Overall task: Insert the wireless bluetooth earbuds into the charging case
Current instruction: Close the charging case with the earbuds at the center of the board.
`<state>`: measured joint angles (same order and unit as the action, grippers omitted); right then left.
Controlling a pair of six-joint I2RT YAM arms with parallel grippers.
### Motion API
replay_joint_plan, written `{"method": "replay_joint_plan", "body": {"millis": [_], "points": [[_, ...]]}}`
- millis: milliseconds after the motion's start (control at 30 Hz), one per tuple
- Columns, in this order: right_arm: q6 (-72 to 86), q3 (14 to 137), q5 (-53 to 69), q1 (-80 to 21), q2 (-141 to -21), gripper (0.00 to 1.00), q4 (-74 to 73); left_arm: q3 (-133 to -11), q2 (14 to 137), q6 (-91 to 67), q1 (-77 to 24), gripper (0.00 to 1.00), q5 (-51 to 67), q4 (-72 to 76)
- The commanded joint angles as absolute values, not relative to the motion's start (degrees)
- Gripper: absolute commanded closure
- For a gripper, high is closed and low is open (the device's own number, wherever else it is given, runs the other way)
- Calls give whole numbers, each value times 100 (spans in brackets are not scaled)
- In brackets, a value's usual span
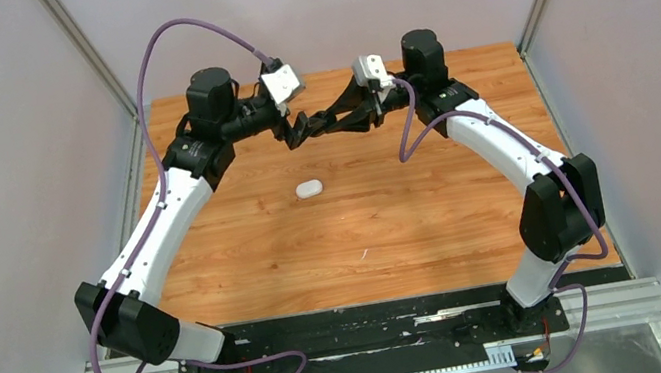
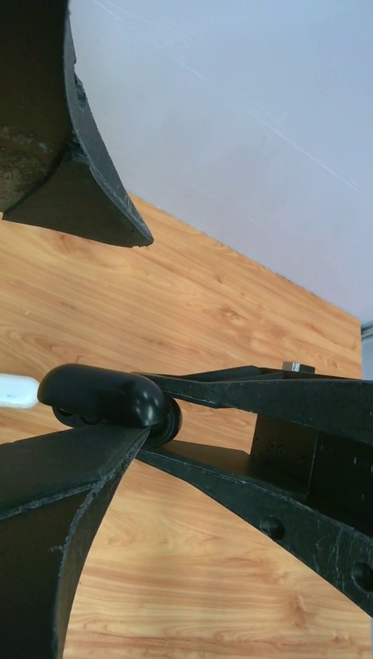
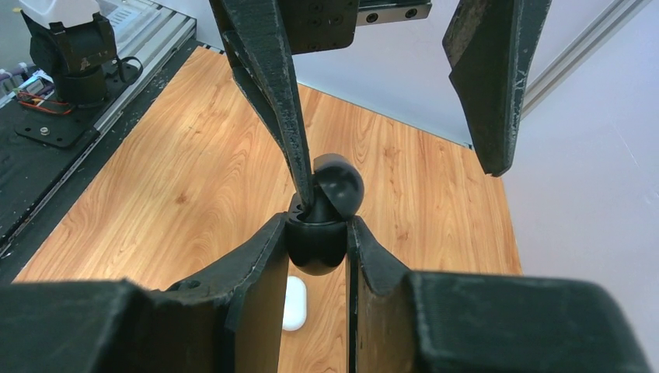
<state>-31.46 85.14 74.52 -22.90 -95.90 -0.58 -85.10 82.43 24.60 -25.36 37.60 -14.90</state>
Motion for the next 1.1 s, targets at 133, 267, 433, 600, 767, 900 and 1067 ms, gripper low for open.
{"method": "replay_joint_plan", "body": {"millis": [133,267,433,600,767,900,1067], "points": [[-3201,8755,7959,-2391,-9417,100,24,-8567,8281,2431,-2461,8,3720,-1074],[-3120,8776,7903,-2379,-9446,100,26,-8557,8249,2615,-2476,2,3983,-1248],[-2454,8766,7887,-2241,-9614,100,315,-8697,8057,2795,-2478,0,4441,-1408],[-606,8563,7678,-2060,-9877,100,1909,-9545,8073,2915,-2412,0,5176,-2491],[422,8634,7509,-2031,-10125,100,2610,-9193,7970,2370,-2287,0,5324,-2119],[1312,8732,7234,-1951,-10329,100,2622,-8789,7881,1993,-2281,0,4422,-1585],[2318,8393,6233,-1571,-10548,100,1324,-8493,7930,1869,-2276,0,2997,-1743]]}}
